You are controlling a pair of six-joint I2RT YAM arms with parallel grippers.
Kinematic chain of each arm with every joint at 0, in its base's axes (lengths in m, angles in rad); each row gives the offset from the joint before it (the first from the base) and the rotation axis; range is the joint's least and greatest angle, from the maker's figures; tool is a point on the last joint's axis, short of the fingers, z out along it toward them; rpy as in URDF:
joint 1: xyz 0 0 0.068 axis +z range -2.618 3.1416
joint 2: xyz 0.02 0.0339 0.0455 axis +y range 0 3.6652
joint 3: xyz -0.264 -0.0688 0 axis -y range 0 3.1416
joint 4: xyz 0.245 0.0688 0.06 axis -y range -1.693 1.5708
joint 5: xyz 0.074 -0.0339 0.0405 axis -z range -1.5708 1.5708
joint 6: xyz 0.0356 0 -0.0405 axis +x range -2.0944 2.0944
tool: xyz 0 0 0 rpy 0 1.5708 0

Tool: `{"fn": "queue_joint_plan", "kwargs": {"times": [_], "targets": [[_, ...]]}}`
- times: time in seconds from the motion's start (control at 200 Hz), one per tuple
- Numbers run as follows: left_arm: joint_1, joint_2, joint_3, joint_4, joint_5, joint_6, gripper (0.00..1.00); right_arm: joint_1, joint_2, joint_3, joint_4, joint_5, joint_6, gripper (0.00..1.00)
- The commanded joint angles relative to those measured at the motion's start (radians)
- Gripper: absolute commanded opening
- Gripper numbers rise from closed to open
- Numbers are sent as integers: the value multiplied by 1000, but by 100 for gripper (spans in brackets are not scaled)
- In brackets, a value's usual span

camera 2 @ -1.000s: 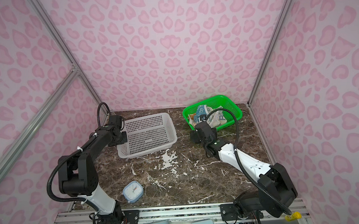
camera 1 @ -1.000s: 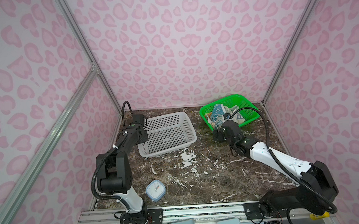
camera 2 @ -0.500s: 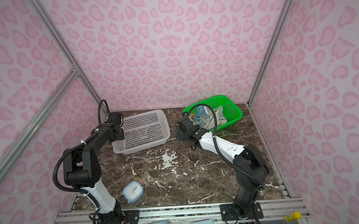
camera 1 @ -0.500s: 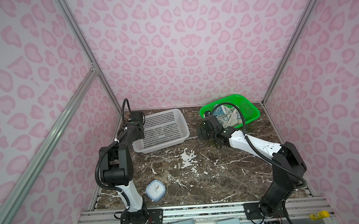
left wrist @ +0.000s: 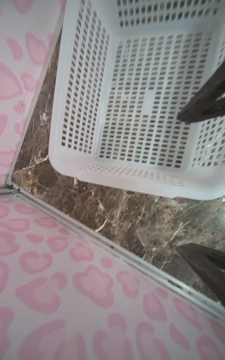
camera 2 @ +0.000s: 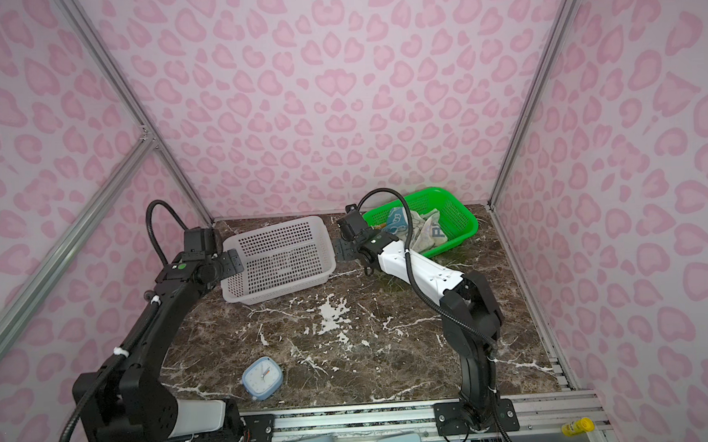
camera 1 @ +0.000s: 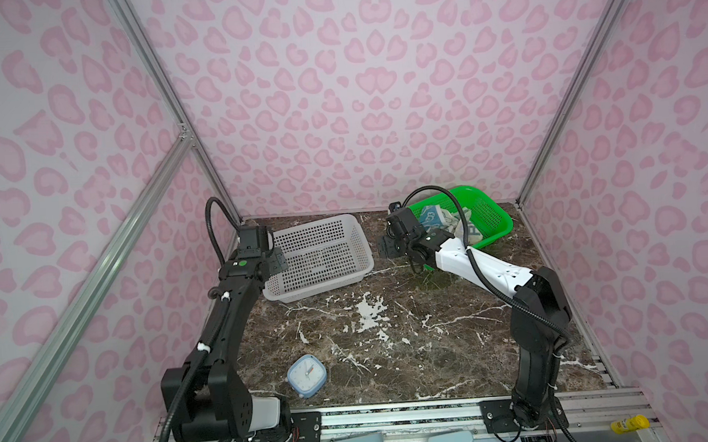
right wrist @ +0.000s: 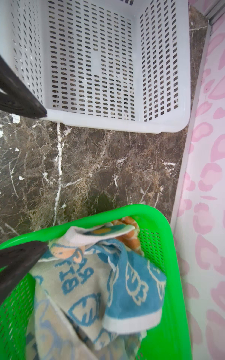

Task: Fold and stack the towels

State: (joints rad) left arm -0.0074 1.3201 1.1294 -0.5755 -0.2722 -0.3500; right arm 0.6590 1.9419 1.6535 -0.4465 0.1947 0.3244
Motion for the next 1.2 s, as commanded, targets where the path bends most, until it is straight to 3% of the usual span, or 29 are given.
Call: {"fn": "queue_joint_plan", "kwargs": {"times": [0.0,0.13,0.355,0.51,0.715,0.785,1.03,1.195], "targets": [[-30,-85,-72,10,134,-120,98,-1,87,86,-47,-116,34,100],[-51,-156,-110,-43,207,-203,98,7,200,191,-87,-162,65,91],[-68,-271,-159,-110,322,-220,97,29,287,255,-64,-205,133,73],[-62,-329,-227,-124,347,-251,98,59,330,287,-32,-212,215,48],[-27,-304,-277,-117,401,-292,98,111,344,300,18,-135,355,28],[-23,-296,-283,-113,400,-298,98,119,379,316,39,-138,378,16],[14,-318,-275,-118,340,-351,98,160,525,565,-86,-89,438,11],[52,-331,-270,-106,332,-403,98,171,572,608,-54,-69,536,12]]}}
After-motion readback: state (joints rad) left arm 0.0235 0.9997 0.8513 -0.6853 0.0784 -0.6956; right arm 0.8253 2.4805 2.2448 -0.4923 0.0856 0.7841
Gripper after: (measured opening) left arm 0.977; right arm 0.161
